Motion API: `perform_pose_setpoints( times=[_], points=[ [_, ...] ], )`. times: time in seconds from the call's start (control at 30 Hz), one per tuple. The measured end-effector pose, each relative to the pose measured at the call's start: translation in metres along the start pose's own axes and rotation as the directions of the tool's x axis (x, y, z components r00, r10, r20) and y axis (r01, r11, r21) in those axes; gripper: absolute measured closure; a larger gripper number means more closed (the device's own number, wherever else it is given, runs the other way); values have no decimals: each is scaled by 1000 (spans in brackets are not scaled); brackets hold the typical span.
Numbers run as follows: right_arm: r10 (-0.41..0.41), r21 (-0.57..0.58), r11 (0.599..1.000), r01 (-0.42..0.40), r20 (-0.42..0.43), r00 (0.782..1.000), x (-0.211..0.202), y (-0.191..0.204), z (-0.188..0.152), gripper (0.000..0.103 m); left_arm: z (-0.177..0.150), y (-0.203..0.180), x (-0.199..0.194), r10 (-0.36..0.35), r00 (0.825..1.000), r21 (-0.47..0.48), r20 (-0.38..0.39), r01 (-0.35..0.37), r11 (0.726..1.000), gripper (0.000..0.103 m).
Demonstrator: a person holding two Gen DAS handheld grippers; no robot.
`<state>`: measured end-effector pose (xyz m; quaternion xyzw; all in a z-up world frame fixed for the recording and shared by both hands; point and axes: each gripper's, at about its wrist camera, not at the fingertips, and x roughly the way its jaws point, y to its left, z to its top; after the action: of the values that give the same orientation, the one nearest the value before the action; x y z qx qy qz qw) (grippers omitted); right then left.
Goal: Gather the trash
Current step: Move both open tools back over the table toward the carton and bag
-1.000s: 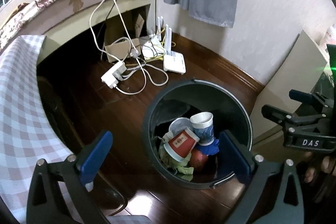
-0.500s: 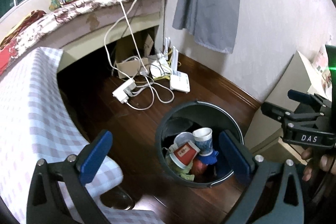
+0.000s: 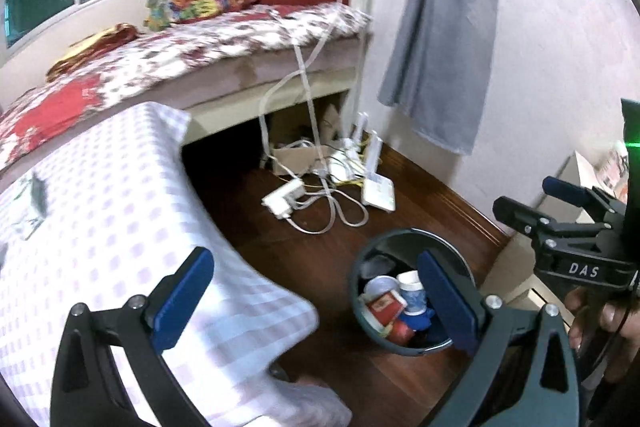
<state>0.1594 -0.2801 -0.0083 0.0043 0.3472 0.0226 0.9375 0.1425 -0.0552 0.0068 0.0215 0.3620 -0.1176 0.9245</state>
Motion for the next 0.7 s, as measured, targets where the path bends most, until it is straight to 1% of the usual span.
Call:
perform_pose_setpoints(
  times=[0.27, 0.4, 0.47, 0.57, 0.7],
  points=[
    [96, -95, 991, -93, 28, 995, -9, 61, 12, 0, -10, 48, -26, 80, 996, -90, 30, -77, 993, 1],
    [147, -89, 986, -144, 28, 989, -9, 89, 24, 0, -15, 79, -38, 144, 989, -145, 39, -137, 980, 1],
    [172, -87, 982, -169, 30, 985, -7, 102, 32, 0, -19, 99, -44, 188, 981, -171, 43, -178, 969, 1],
    [234, -110, 967, -230, 24, 972, -4, 134, 44, 0, -26, 130, -54, 247, 968, -216, 40, -233, 948, 1],
    [299, -171, 941, -292, 13, 954, -3, 182, 54, 0, -41, 177, -71, 330, 944, -277, 25, -311, 909, 1]
  ],
)
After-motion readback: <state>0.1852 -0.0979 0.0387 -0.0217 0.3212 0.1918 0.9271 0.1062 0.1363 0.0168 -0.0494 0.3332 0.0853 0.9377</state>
